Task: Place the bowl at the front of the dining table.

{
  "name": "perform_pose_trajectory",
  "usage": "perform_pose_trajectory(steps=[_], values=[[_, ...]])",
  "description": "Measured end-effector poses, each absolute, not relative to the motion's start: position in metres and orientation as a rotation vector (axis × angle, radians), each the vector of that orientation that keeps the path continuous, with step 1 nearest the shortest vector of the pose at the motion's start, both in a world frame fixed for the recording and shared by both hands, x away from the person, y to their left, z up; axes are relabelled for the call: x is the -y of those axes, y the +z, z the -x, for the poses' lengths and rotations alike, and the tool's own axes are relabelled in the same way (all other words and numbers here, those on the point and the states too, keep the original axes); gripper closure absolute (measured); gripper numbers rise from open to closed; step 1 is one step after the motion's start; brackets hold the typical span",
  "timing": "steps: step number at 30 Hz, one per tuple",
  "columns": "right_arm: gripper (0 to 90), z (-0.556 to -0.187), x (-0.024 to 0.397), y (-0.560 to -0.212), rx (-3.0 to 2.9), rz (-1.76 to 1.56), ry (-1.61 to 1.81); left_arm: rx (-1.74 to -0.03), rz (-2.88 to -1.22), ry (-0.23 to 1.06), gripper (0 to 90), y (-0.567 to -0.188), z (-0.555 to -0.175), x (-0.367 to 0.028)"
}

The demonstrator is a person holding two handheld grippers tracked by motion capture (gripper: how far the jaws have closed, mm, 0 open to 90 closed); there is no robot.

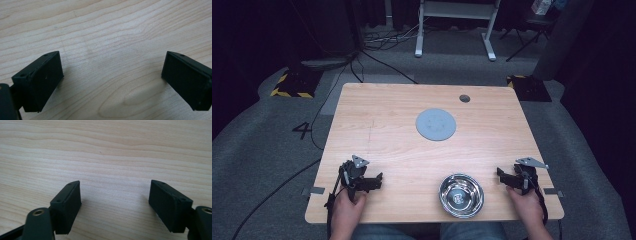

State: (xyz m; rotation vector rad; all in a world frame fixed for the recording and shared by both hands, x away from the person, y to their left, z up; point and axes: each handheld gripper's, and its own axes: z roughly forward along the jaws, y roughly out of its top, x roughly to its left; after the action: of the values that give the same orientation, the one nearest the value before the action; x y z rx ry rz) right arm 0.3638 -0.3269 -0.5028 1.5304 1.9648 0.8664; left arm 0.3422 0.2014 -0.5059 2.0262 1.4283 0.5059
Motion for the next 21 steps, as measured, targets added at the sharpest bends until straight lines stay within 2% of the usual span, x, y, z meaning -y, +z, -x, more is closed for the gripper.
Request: perform_pose_trajectory(steps=[2,6,21], values=[[27.8,-0.364,0.326,-0.502,-1.972,-1.533,0.863,-1.428,-2.026,0.506,3.7,-0.506,-0.342,-0.201],[39.0,-0.366,0.321,-0.493,-2.059,-1.546,0.857,-1.428,-2.026,0.506,3.7,-0.506,-0.342,-0.201],[42.9,-0.367,0.313,-0.442,-2.119,-1.500,0.904,-1.441,-2.022,0.508,3.1,-0.506,-0.347,-0.200]])
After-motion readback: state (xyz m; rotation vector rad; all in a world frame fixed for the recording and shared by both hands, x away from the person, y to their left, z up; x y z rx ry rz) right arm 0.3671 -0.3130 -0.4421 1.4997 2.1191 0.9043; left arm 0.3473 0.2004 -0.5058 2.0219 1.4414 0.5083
